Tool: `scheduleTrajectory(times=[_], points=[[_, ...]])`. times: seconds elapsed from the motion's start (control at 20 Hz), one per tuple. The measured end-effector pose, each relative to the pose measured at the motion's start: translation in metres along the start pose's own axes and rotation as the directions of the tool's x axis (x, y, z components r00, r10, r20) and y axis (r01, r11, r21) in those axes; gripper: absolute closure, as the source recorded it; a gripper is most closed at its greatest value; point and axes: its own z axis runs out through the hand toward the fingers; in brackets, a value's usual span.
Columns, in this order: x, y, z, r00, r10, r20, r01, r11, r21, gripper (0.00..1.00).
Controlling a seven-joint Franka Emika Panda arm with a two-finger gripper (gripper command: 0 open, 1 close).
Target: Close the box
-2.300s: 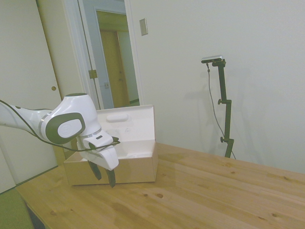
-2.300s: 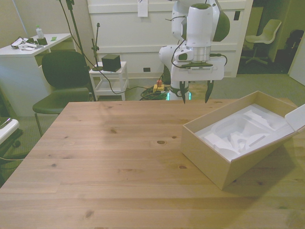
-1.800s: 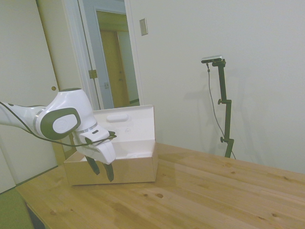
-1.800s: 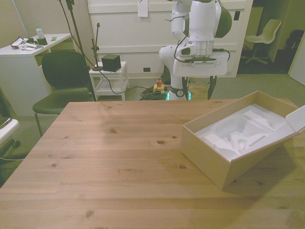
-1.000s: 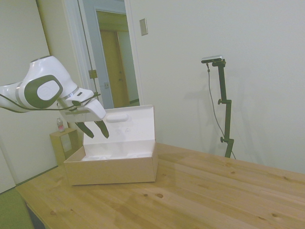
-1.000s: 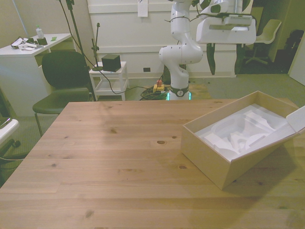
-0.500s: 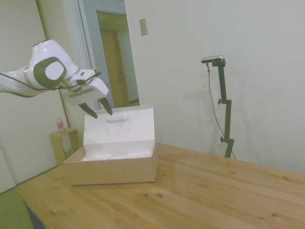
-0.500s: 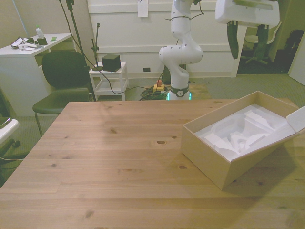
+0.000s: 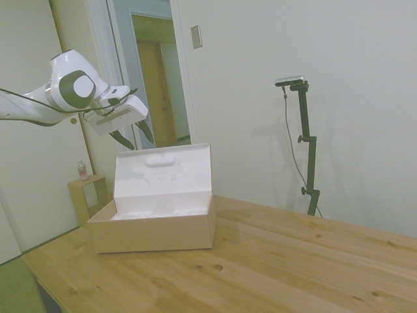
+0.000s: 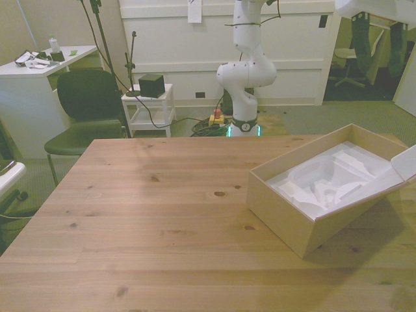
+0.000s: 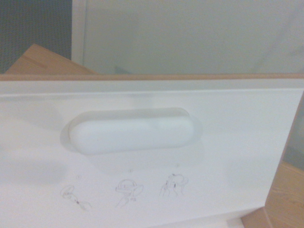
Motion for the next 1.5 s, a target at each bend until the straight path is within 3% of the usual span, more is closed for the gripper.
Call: scheduleTrajectory(times=[0.6, 1.2, 1.35, 1.5], points=[[0.034, -0.062, 0.020, 0.999, -0.045, 0.014, 0.044, 0.999, 0.018, 0.00], [0.067, -0.094, 0.107, 0.997, -0.065, 0.036, 0.066, 0.997, -0.050, 0.00], [0.067, -0.110, 0.110, 0.996, -0.082, 0.038, 0.084, 0.995, -0.051, 0.00], [0.063, -0.131, 0.094, 0.995, -0.097, 0.030, 0.099, 0.994, -0.038, 0.00]])
